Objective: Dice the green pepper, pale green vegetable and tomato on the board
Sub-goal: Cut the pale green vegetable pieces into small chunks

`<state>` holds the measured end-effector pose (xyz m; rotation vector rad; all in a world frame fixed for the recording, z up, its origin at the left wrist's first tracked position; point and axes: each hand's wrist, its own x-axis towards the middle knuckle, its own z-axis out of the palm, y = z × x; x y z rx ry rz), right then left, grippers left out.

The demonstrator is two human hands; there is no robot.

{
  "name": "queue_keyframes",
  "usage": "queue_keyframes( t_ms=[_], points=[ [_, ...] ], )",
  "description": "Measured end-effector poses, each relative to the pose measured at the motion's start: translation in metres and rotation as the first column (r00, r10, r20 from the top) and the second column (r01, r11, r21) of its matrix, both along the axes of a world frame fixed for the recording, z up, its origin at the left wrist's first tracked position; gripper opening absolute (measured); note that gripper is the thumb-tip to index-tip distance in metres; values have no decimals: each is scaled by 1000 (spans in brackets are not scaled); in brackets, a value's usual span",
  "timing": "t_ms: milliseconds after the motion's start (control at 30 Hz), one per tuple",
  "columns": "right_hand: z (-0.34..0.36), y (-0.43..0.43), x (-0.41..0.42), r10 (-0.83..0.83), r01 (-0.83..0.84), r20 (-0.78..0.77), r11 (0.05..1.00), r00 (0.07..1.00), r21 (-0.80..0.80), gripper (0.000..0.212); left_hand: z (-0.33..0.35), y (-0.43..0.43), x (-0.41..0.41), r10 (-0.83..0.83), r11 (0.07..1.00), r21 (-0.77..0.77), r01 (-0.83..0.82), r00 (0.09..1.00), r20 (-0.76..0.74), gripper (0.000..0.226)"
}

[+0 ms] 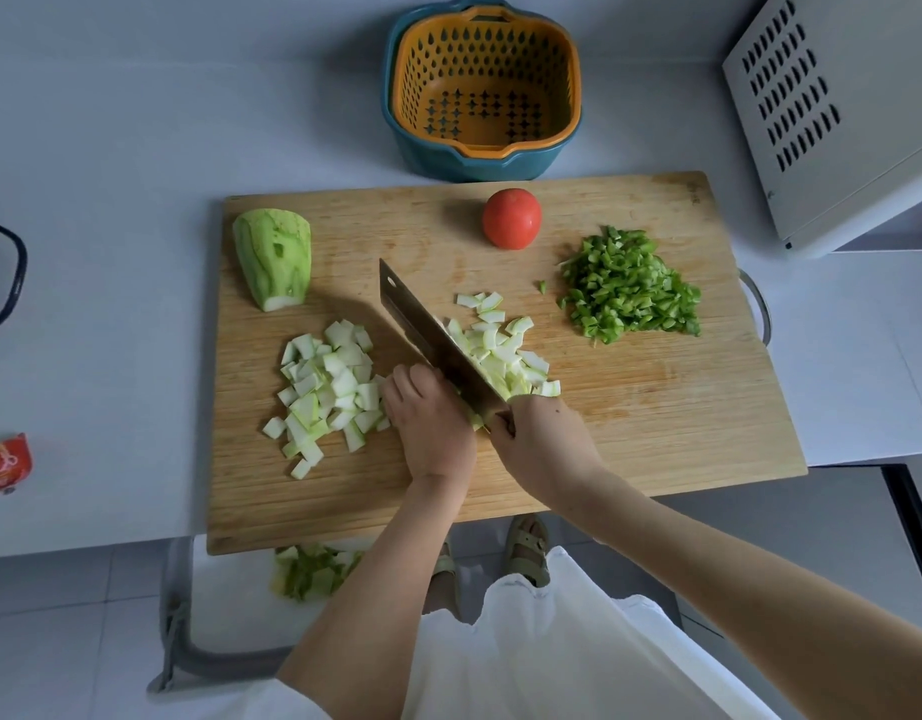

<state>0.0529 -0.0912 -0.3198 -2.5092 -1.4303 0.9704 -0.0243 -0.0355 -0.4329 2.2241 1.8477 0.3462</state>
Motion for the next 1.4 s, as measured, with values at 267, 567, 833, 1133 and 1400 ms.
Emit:
queue_keyframes(
  t_ms=[267,567,833,1133,1400],
  points=[
    [16,-20,6,12,-13,3,998,1000,62,41,3,2,-1,-15,997,79,14,1000,19,23],
    [-7,0,-2,-17,18,-28,1000,999,25,40,5,0,0,6,1000,11,-7,996,87,24],
    [11,-16,19,-53,58,-38,990,998,130,39,29,3,-7,16,999,-45,1,921,389,22],
    [22,-38,40,-10,5,40,990,999,139,38,58,13,-34,-483,865,-258,431,854,-194,88],
    [22,-54,56,-80,76,17,987,997,141,39,52,19,-37,-606,792,-212,573,695,-387,58]
  ],
)
